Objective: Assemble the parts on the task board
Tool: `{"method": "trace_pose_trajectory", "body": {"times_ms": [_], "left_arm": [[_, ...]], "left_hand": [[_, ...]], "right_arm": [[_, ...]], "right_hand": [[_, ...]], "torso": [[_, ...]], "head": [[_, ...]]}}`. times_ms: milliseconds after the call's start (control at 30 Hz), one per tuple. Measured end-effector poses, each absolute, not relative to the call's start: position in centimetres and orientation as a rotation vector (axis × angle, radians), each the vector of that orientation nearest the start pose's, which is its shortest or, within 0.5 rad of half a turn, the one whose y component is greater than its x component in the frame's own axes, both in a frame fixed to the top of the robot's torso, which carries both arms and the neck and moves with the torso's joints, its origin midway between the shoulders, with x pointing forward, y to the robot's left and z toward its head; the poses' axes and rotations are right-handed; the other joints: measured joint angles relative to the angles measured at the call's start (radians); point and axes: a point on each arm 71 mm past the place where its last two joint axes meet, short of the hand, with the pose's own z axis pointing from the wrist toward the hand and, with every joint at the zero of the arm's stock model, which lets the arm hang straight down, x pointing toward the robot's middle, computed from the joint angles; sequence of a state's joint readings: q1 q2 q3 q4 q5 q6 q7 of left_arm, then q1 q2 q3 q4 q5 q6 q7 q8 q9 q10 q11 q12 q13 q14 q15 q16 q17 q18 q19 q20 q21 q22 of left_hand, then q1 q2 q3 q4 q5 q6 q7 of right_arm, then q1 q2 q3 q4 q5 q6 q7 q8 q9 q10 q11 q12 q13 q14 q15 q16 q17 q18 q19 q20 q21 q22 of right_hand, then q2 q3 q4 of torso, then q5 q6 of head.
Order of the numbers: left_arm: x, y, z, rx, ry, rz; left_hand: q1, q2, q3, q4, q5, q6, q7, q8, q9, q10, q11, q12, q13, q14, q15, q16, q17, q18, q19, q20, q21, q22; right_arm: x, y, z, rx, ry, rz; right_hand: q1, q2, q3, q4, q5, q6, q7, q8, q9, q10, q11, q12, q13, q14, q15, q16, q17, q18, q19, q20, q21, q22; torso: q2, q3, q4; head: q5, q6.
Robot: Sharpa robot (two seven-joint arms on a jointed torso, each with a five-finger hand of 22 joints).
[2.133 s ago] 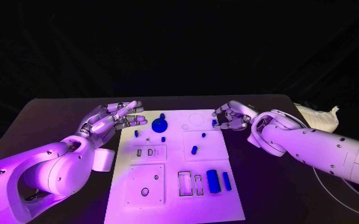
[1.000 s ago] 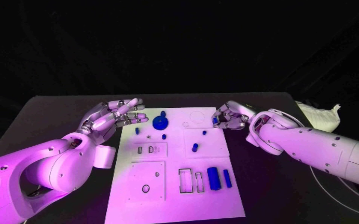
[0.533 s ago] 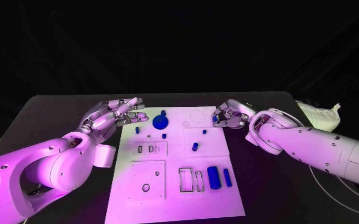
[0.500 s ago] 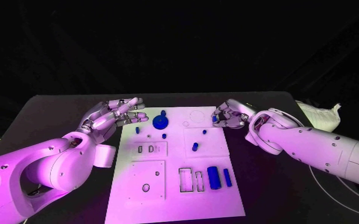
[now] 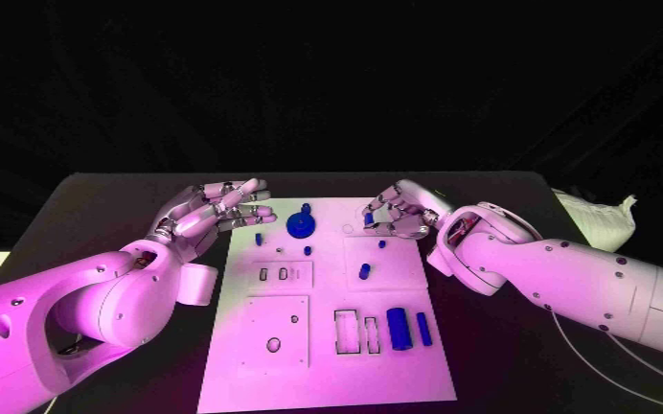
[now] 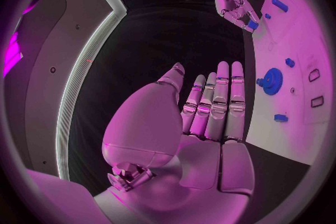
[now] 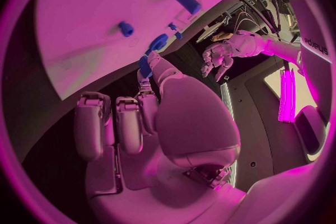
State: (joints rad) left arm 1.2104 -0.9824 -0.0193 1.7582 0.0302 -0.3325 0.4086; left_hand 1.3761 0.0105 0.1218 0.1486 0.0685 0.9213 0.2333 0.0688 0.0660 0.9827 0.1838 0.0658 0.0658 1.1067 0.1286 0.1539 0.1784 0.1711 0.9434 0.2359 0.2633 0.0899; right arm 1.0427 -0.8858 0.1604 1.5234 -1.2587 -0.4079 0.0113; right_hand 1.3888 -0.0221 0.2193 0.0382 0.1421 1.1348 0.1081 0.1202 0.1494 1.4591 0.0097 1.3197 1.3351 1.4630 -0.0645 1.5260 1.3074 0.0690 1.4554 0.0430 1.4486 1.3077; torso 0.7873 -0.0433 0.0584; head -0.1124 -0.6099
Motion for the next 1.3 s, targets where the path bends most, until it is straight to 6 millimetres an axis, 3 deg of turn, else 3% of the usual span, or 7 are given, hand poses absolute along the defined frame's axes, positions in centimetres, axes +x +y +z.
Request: {"method": "trace_pose_trajectory", "body": {"times_ms": [300, 400, 567, 800, 1300], "left_arm": [[45.2, 21.3, -14.9, -1.121, 1.392, -1.637], [45.3, 21.3, -14.9, -1.121, 1.391, -1.637], [45.4, 21.2, -15.0, -1.122, 1.39, -1.637], [45.4, 21.1, -15.0, -1.121, 1.392, -1.64], [45.4, 20.9, -15.0, -1.121, 1.394, -1.643]], "left_hand": [[0.0, 0.0, 0.004, -0.004, 0.0, 0.0, 0.0, 0.0, 0.0, 0.0, 0.0, 0.0, 0.0, 0.0, 0.0, -0.004, 0.001, 0.0, 0.0, 0.0, 0.0, -0.002], [0.0, 0.0, 0.004, -0.004, 0.0, 0.0, 0.0, 0.0, 0.0, 0.0, 0.0, 0.0, 0.0, 0.0, 0.0, -0.004, 0.001, 0.0, 0.0, 0.0, 0.0, -0.002], [0.0, 0.0, 0.004, -0.004, 0.0, 0.0, 0.0, 0.0, 0.0, 0.0, 0.0, 0.0, 0.0, 0.0, 0.0, -0.004, 0.001, 0.0, 0.0, 0.0, 0.0, -0.002], [0.0, 0.0, 0.004, -0.004, 0.0, 0.0, 0.0, 0.0, 0.0, 0.0, 0.0, 0.0, 0.0, 0.0, 0.0, -0.004, 0.001, 0.0, 0.0, 0.0, 0.0, -0.002], [0.0, 0.0, 0.004, -0.004, 0.0, 0.0, 0.0, 0.0, 0.0, 0.0, 0.0, 0.0, 0.0, 0.0, 0.0, -0.004, 0.001, 0.0, 0.0, 0.0, 0.0, -0.001]], "right_arm": [[46.4, -15.6, -17.1, 0.08, 1.56, 0.908], [45.9, -14.0, -17.4, 0.052, 1.57, 0.906], [45.2, -11.5, -18.5, 0.001, 1.594, 0.891], [44.3, -9.4, -20.1, -0.039, 1.634, 0.862], [44.4, -8.2, -21.6, -0.088, 1.658, 0.775]], "right_hand": [[-0.001, 0.001, 0.002, 0.002, -0.002, 0.0, 0.0, 0.0, 0.0, 0.0, 0.0, -0.006, 0.008, 0.0, 0.0, 0.0, 0.0, 0.0, 0.0, 0.0, 0.0, -0.005], [-0.001, 0.001, 0.002, 0.002, -0.004, 0.0, 0.0, 0.0, 0.0, 0.0, 0.0, -0.009, 0.008, 0.0, 0.0, 0.0, 0.0, 0.0, 0.0, 0.0, 0.0, -0.006], [-0.001, 0.001, 0.002, 0.002, 0.0, 0.0, 0.0, 0.0, 0.0, 0.002, -0.002, -0.014, 0.022, 0.0, 0.0, 0.0, 0.0, 0.0, 0.0, 0.0, 0.0, -0.007], [-0.001, 0.001, 0.001, 0.002, 0.001, -0.002, -0.002, 0.0, 0.0, 0.002, -0.002, -0.017, 0.022, 0.0, 0.0, -0.006, 0.001, 0.0, 0.0, 0.0, 0.0, -0.007], [-0.001, 0.001, 0.001, 0.002, 0.002, -0.003, -0.004, 0.0, 0.0, 0.005, -0.005, -0.026, 0.055, 0.0, 0.0, -0.006, 0.001, 0.0, 0.0, 0.0, 0.0, -0.008]], "torso": [[-0.009, -0.0049, 0.0123], [-0.012, -0.0076, 0.0176], [-0.016, -0.01, 0.0203], [-0.017, -0.0106, 0.0223], [-0.016, -0.0094, 0.0223]], "head": [[0.034, -0.025], [0.04, -0.03], [0.05, -0.036], [0.054, -0.038], [0.07, -0.044]]}}
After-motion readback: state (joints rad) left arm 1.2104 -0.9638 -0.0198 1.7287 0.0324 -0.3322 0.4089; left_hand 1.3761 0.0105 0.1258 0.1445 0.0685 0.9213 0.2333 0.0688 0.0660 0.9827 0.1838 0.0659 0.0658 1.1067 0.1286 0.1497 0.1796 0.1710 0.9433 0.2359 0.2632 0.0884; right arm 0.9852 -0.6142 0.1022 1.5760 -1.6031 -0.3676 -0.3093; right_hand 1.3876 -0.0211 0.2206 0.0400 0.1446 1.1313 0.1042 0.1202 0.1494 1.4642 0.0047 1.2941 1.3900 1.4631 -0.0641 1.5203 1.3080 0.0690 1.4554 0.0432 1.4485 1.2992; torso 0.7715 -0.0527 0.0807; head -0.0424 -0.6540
